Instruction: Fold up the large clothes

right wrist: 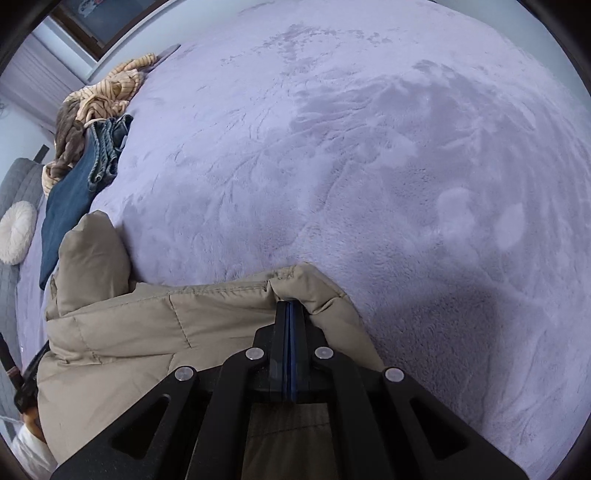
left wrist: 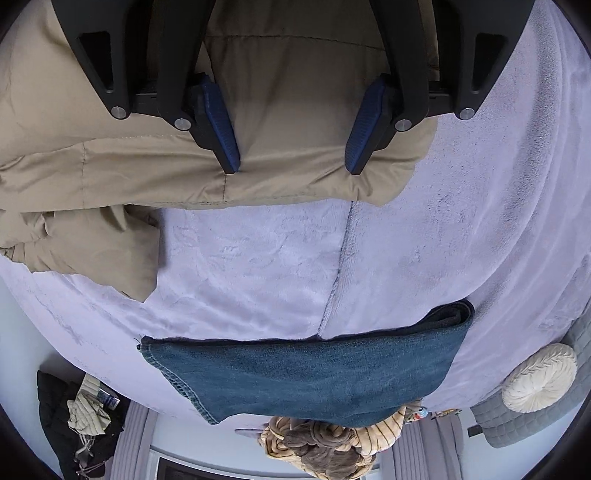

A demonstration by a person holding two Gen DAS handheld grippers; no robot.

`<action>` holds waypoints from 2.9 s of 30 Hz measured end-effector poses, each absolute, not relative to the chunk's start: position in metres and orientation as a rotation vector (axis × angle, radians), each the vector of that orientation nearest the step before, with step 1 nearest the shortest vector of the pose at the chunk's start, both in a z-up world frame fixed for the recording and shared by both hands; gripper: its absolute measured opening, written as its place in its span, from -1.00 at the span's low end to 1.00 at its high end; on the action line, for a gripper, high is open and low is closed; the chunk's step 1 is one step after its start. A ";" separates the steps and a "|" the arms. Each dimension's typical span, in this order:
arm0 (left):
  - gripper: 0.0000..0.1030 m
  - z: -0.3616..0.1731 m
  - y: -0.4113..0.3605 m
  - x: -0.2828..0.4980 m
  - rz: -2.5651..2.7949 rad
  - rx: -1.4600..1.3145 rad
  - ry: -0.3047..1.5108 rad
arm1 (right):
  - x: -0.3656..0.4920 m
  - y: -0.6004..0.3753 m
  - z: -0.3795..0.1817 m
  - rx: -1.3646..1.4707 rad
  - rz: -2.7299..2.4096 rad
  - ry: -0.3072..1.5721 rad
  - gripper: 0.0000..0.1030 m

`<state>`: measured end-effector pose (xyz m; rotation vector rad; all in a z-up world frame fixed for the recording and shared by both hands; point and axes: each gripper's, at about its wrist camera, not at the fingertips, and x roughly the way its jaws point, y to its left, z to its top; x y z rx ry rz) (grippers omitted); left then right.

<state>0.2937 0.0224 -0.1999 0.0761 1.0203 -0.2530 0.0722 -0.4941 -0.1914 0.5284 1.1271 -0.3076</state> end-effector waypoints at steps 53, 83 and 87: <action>1.00 -0.174 0.090 0.093 -0.162 -0.107 1.314 | -0.147 -0.380 -0.174 1.102 -0.273 1.041 0.82; 1.00 -0.211 0.129 0.135 -0.295 -0.764 1.215 | -0.088 -0.376 -0.207 1.293 -0.142 0.980 0.99; 0.76 -0.219 0.131 0.153 -0.204 -0.786 1.195 | -0.089 -0.379 -0.213 1.346 -0.155 0.958 1.00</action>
